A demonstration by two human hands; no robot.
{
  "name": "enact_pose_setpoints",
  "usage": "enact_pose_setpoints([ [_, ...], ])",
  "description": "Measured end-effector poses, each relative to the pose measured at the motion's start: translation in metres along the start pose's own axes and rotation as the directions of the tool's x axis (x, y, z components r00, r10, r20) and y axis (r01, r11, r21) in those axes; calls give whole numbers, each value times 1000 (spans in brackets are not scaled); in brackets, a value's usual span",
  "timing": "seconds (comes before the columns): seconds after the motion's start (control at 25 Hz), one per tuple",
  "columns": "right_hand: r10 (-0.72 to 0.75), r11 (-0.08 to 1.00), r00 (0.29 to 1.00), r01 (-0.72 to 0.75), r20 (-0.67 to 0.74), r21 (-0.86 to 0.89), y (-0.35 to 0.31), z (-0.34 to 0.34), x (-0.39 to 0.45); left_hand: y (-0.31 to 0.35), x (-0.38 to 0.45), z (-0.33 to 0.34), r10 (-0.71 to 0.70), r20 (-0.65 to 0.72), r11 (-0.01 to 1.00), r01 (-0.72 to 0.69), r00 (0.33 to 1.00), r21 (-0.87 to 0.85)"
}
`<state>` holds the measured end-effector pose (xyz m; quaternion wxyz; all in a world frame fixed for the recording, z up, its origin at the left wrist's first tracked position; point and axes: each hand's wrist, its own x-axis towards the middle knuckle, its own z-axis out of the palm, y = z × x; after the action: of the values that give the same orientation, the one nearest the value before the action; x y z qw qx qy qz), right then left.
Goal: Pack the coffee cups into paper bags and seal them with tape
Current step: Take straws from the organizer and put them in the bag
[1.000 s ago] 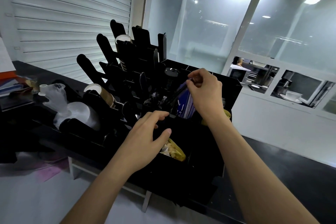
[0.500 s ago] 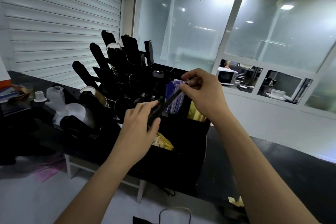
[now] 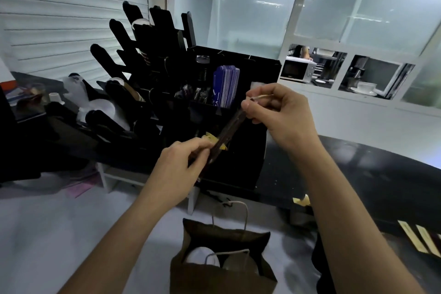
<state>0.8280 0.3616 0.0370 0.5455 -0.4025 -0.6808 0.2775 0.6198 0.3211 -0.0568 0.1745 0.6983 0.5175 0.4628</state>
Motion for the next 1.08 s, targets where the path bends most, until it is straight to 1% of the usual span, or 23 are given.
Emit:
enact_pose_setpoints([
  [0.12,30,998,999,-28,-25,61,7,-1,-22,6,-22,4,-3,72,998,7,997,-61],
  [0.24,58,993,998,-54,-34,107,12,-4,-45,6,-40,9,9,126,996,2,992,-85],
  [0.4,151,965,988,-157,46,210,22,-4,-78,8,-57,15,28,173,994,-9,984,-112],
  [0.52,166,970,983,-177,77,169,31,-5,-100,10,-67,21,40,211,993,-16,977,-115],
  [0.6,163,974,985,-168,51,154,34,-7,-111,10,-71,25,36,228,994,-11,973,-113],
  [0.68,153,979,988,-151,-5,140,37,-11,-118,9,-74,29,35,227,995,-12,973,-100],
  [0.8,142,984,985,-130,-97,124,41,-20,-128,-1,-78,32,50,193,999,-45,980,-31],
  [0.88,146,985,980,-130,-138,116,44,-27,-137,-12,-85,33,54,187,994,-71,981,82],
  [0.96,158,985,976,-145,-151,98,47,-33,-147,-22,-94,34,10,195,977,-51,981,206],
  [1.08,147,989,979,-146,-140,22,56,-35,-160,-33,-106,37,-99,236,922,0,967,387],
])
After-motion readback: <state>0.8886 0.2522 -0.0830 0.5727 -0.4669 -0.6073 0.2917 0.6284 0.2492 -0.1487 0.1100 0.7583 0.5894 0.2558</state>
